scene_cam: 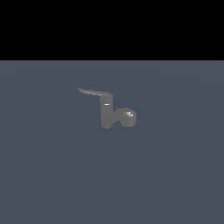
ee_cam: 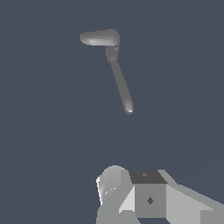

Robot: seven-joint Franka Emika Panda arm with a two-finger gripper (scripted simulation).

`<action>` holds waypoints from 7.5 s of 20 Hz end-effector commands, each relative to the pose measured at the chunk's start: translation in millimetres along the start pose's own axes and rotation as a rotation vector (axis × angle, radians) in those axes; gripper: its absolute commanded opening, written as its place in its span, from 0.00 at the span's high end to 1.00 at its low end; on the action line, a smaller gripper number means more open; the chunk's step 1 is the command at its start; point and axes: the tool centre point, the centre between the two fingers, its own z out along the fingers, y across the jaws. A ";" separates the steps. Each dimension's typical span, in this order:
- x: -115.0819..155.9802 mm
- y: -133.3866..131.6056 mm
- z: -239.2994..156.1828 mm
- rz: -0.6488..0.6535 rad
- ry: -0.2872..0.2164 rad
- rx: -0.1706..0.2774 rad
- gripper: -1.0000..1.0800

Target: Turn on the faucet by rotating a designated handle.

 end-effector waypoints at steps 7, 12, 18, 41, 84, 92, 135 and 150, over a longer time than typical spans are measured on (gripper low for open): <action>5.1 -1.2 -3.9 -0.034 0.018 -0.003 1.00; 6.6 -1.5 -6.1 -0.052 0.027 -0.007 1.00; 12.7 -3.1 -4.4 -0.035 0.024 0.005 1.00; 149.8 -43.3 59.5 0.395 -0.064 0.177 1.00; 341.5 -111.2 305.6 1.370 0.008 0.029 1.00; 333.7 -111.2 306.0 1.369 0.007 0.029 1.00; 230.9 -72.3 308.5 1.370 0.009 0.031 1.00; 214.5 -29.8 308.4 1.363 0.010 0.034 1.00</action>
